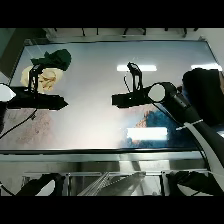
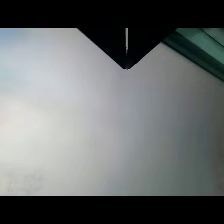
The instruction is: Fold the shirts.
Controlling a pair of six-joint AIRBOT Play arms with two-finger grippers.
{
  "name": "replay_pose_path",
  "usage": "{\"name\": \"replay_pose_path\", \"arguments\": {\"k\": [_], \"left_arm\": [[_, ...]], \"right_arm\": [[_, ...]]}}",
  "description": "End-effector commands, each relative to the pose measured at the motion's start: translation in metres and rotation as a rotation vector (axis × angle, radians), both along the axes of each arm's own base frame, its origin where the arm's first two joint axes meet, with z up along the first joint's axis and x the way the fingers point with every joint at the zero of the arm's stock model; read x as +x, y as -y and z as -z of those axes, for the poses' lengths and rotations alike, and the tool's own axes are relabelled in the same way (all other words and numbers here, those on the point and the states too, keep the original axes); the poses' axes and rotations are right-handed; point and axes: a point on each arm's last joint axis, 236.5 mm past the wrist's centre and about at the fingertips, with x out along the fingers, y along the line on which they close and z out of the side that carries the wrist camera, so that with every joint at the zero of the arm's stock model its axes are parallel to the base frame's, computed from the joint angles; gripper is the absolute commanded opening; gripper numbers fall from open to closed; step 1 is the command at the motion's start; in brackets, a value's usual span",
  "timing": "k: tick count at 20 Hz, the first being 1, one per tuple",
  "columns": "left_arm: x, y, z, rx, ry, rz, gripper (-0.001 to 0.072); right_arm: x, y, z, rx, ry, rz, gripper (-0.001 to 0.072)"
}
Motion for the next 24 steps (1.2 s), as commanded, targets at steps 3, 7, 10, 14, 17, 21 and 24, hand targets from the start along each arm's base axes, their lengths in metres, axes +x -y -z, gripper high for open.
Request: {"name": "replay_pose_path", "arguments": {"k": [3,7,10,14,17,21,24], "left_arm": [[0.003,-0.002,-0.001,0.008,0.013,-0.005,0.0014],[0.051,-0.049,-0.023,0.032,0.173,-0.208,0.0015],[0.102,-0.112,-0.048,0.025,0.319,-0.408,0.0089],[0.161,-0.179,0.002,0.049,0.230,-0.501,0.0562],[0.205,-0.224,0.058,0.110,0.208,-0.500,0.0562],[0.259,-0.274,0.120,0.157,0.257,-0.548,0.0563],[0.290,-0.288,0.158,0.182,0.277,-0.526,0.0563]], "right_arm": [[0.000,-0.001,0.001,-0.001,-0.003,-0.001,0.0022],[0.000,-0.001,0.001,-0.001,-0.003,-0.002,0.0022],[0.000,-0.001,0.001,-0.001,-0.003,-0.001,0.0022],[0.000,0.000,0.001,-0.002,-0.003,-0.001,0.0022],[0.000,0.000,0.001,-0.001,-0.003,-0.001,0.0022],[0.000,0.000,0.001,-0.001,-0.003,-0.001,0.0022],[0.000,0.000,0.001,-0.001,-0.003,-0.001,0.0022]]}}
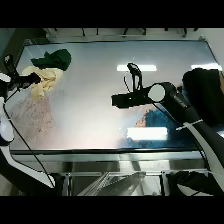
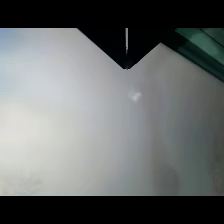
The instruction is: Fold the shirts.
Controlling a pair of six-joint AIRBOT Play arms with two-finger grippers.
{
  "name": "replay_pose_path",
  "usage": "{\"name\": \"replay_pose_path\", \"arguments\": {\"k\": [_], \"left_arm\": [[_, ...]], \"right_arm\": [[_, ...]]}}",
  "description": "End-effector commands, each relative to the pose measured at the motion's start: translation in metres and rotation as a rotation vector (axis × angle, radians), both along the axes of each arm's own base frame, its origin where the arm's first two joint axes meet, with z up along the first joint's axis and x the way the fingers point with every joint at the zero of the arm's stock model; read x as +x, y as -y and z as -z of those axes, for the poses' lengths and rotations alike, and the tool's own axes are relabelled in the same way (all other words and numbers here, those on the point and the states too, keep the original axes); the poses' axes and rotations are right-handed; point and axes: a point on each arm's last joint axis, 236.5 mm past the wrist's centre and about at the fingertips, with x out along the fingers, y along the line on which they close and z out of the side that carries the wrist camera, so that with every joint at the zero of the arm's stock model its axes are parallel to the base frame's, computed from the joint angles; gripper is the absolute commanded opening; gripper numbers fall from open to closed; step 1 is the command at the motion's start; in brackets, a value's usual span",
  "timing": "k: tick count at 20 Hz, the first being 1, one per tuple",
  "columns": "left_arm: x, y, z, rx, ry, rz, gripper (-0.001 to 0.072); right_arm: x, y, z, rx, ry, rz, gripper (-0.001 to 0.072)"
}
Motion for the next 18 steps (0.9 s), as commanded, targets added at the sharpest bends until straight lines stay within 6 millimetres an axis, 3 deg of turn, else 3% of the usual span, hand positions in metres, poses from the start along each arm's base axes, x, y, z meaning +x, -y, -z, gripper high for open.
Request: {"name": "replay_pose_path", "arguments": {"k": [1,3,5,6,7,8,10,14,16,18], "left_arm": [[0.038,-0.023,0.050,0.028,0.024,0.002,0.0562],[0.049,-0.020,0.067,-0.024,0.037,-0.013,0.0562],[0.046,-0.017,0.092,-0.046,0.001,-0.017,0.0560],[0.042,-0.013,0.102,-0.080,-0.009,-0.028,0.0519],[0.041,-0.009,0.106,-0.102,-0.011,-0.036,0.0299],[0.041,-0.008,0.103,-0.107,-0.007,-0.033,0.0015],[0.042,-0.006,0.077,-0.102,0.013,-0.016,0.0015],[0.039,-0.006,-0.023,-0.062,0.123,0.000,0.0014],[0.026,0.004,-0.070,-0.067,0.149,0.018,0.0014],[0.001,0.023,-0.103,-0.079,0.123,0.072,0.0014]], "right_arm": [[0.000,0.000,0.000,-0.001,-0.001,0.000,0.0022],[0.000,0.000,0.000,0.000,-0.001,0.000,0.0022],[0.000,0.000,0.000,0.000,-0.001,0.000,0.0022],[0.000,0.000,0.000,0.000,-0.001,0.000,0.0022],[0.000,0.000,0.000,0.000,-0.001,0.000,0.0022],[0.000,0.000,0.000,0.000,-0.001,0.000,0.0022],[0.000,0.000,0.000,0.000,-0.001,0.000,0.0022],[0.000,0.000,0.000,0.000,-0.001,0.000,0.0022],[0.000,0.000,0.000,0.000,-0.001,0.000,0.0022],[0.000,-0.001,0.000,0.005,-0.003,0.003,0.0022]]}}
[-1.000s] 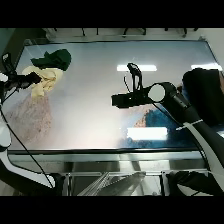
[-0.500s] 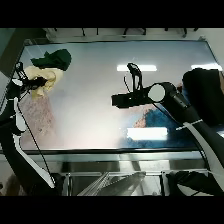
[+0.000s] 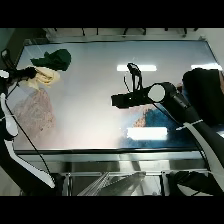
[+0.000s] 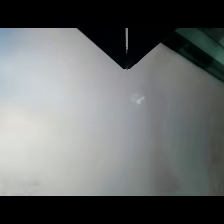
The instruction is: Fold the shirts.
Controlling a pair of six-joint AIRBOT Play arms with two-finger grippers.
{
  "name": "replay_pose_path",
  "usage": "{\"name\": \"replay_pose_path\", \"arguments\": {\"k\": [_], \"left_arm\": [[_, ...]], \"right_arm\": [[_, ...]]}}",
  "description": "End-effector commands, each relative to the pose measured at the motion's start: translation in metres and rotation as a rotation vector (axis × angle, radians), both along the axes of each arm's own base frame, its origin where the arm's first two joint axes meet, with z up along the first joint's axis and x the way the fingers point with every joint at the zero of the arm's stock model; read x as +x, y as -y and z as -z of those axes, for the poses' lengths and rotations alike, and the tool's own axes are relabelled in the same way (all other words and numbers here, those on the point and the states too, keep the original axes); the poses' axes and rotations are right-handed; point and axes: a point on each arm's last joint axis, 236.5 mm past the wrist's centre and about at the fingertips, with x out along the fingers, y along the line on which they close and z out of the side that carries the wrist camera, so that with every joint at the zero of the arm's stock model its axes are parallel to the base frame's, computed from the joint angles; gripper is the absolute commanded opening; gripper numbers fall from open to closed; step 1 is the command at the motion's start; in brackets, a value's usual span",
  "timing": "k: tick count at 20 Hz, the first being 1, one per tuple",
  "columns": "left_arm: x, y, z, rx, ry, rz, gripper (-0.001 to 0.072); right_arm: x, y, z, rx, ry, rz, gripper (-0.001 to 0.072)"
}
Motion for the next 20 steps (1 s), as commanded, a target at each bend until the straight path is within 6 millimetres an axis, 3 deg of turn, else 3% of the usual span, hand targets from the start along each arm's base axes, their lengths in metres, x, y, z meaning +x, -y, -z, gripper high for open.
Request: {"name": "replay_pose_path", "arguments": {"k": [1,6,10,13,16,20], "left_arm": [[-0.043,0.035,-0.062,-0.023,-0.031,0.090,0.0014],[-0.146,0.120,-0.084,-0.038,-0.222,0.271,0.0014],[-0.217,0.214,-0.100,-0.101,-0.264,0.362,0.0014],[-0.282,0.297,-0.077,-0.102,-0.348,0.547,0.0014],[-0.340,0.374,-0.034,-0.083,-0.392,0.725,0.0014],[-0.392,0.439,0.017,-0.035,-0.480,0.900,0.0035]], "right_arm": [[-0.001,-0.003,-0.002,0.022,-0.016,0.009,0.0022],[0.001,0.005,-0.001,0.014,-0.027,0.017,0.0023],[-0.034,0.058,-0.003,-0.073,-0.143,-0.087,0.0022],[-0.030,0.107,-0.028,-0.147,-0.027,-0.082,0.0023],[-0.017,0.162,-0.042,-0.268,0.067,0.025,0.0023],[-0.023,0.176,-0.042,-0.293,0.046,0.038,0.0023]]}}
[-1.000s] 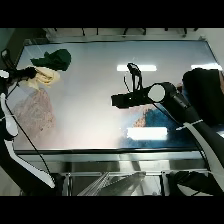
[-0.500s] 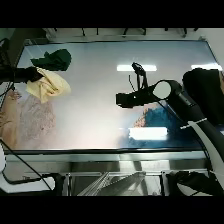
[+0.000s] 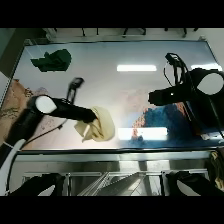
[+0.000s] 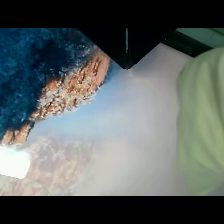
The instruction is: Fold the shirts.
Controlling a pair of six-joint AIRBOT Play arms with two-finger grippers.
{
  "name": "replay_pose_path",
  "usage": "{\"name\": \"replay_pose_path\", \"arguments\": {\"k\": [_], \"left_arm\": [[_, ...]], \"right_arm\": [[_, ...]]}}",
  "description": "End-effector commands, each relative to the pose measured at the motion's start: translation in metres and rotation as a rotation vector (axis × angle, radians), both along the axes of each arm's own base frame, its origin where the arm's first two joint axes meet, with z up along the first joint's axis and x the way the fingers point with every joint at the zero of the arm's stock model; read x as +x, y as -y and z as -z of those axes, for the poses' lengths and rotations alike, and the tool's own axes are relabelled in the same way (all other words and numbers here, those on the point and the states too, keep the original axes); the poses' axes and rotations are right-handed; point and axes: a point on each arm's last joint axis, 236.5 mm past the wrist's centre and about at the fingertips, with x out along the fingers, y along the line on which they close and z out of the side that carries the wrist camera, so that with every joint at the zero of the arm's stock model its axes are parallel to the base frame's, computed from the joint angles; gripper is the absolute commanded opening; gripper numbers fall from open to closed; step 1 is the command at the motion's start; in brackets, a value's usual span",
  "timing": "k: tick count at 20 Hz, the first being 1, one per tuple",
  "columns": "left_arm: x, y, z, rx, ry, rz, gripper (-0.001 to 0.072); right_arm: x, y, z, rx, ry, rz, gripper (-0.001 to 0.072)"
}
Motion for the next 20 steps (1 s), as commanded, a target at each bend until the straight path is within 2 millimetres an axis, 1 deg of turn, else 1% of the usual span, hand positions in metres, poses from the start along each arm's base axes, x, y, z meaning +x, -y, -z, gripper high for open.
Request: {"name": "replay_pose_path", "arguments": {"k": [1,2,3,4,5,6,7,9,10,13,14,17,19,20], "left_arm": [[-0.057,0.049,0.045,0.051,-0.084,0.167,0.0340],[-0.071,0.050,0.055,0.085,-0.152,0.208,0.0663],[-0.083,0.044,0.061,0.123,-0.230,0.241,0.0671],[-0.093,0.030,0.065,0.172,-0.294,0.269,0.0672],[-0.100,0.010,0.066,0.226,-0.333,0.294,0.0672],[-0.100,-0.011,0.067,0.269,-0.335,0.282,0.0671],[-0.096,-0.033,0.067,0.291,-0.314,0.235,0.0671],[-0.092,-0.069,0.067,0.262,-0.284,0.089,0.0671],[-0.092,-0.087,0.069,0.247,-0.273,0.015,0.0671],[-0.093,-0.130,0.078,0.218,-0.287,-0.161,0.0671],[-0.093,-0.137,0.080,0.187,-0.283,-0.187,0.0671],[-0.092,-0.131,0.092,0.031,-0.295,-0.250,0.0671],[-0.091,-0.126,0.108,-0.024,-0.341,-0.281,0.0671],[-0.094,-0.127,0.120,-0.018,-0.382,-0.289,0.0671]], "right_arm": [[-0.008,0.021,0.002,-0.058,-0.018,0.009,0.0023],[-0.008,0.021,0.003,-0.060,-0.022,0.009,0.0026],[-0.008,0.022,0.003,-0.060,-0.023,0.010,0.0031],[-0.008,0.022,0.003,-0.060,-0.025,0.010,0.0033],[-0.009,0.022,0.004,-0.063,-0.025,0.002,0.0130],[-0.011,0.022,0.004,-0.065,-0.034,-0.001,0.0369],[-0.013,0.021,0.005,-0.063,-0.041,-0.004,0.0540],[-0.013,0.016,0.005,-0.043,-0.047,-0.010,0.0541],[-0.014,0.010,0.005,-0.018,-0.059,-0.018,0.0541],[-0.011,-0.016,0.012,0.088,-0.121,-0.040,0.0540],[-0.009,-0.026,0.018,0.117,-0.149,-0.048,0.0525],[-0.011,-0.054,0.039,0.166,-0.244,-0.091,0.0523],[-0.017,-0.074,0.047,0.178,-0.263,-0.146,0.0523],[-0.019,-0.081,0.048,0.177,-0.258,-0.160,0.0523]]}}
